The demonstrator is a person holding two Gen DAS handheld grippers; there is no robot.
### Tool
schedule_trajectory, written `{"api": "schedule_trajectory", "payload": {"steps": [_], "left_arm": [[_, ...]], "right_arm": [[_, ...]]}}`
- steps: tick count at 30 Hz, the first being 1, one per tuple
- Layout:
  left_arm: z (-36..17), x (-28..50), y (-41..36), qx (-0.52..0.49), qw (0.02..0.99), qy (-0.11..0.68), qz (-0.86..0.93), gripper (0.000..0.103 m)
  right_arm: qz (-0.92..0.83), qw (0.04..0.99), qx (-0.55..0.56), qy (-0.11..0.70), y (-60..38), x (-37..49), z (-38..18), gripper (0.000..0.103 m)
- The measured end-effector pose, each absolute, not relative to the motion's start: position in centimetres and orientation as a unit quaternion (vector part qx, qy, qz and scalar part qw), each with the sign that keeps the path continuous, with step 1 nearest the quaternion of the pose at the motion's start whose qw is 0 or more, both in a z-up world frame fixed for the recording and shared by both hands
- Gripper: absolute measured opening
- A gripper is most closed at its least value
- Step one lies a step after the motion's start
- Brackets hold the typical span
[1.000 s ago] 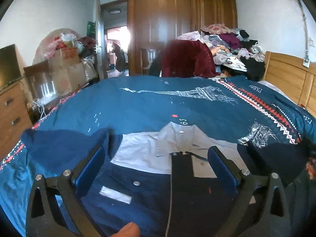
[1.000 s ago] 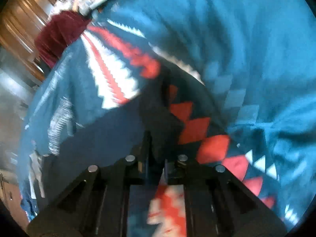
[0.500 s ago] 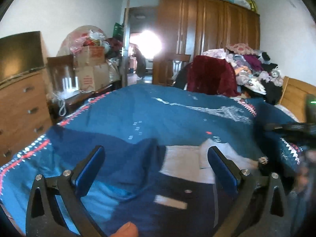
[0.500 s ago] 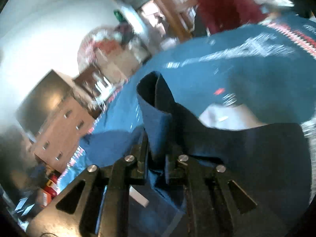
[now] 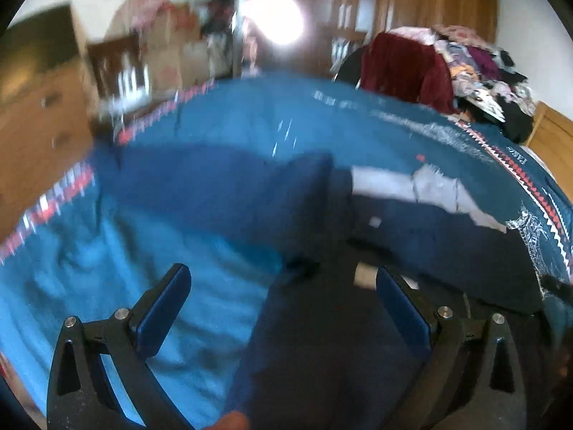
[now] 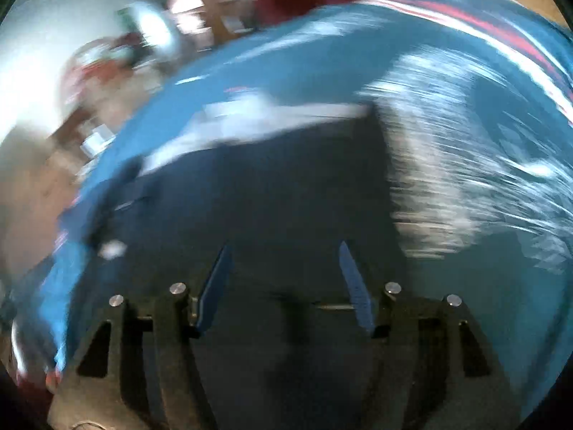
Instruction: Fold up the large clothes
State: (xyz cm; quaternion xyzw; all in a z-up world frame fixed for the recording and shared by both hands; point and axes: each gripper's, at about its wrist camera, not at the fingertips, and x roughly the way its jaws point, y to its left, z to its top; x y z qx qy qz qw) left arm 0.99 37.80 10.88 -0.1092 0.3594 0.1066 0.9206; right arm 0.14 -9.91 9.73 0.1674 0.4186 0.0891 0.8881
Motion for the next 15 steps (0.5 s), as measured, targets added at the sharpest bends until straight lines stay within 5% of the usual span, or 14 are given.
{"api": "schedule_trajectory", "payload": {"steps": [10, 11, 12, 15], "left_arm": [[10.0, 1.5, 39.2, -0.144, 0.914, 0.36, 0.122, 0.103], [10.2, 1.5, 39.3, -0.141, 0.915, 0.357, 0.125, 0.103], [10.3, 1.6, 39.3, -0.136, 0.915, 0.356, 0.129, 0.103], [10.3, 2.0, 39.8, -0.115, 0.914, 0.362, 0.145, 0.103]], "right_arm": [[0.103, 0.838, 0.245, 0.476, -14.5, 3.9, 5.5, 0.044], [0.111, 0.837, 0.238, 0.48, -14.0, 4.2, 5.4, 0.017], [0.114, 0.833, 0.229, 0.49, -14.2, 5.4, 4.7, 0.002], [0.105, 0.84, 0.265, 0.461, -16.8, 4.2, 5.3, 0.001]]}}
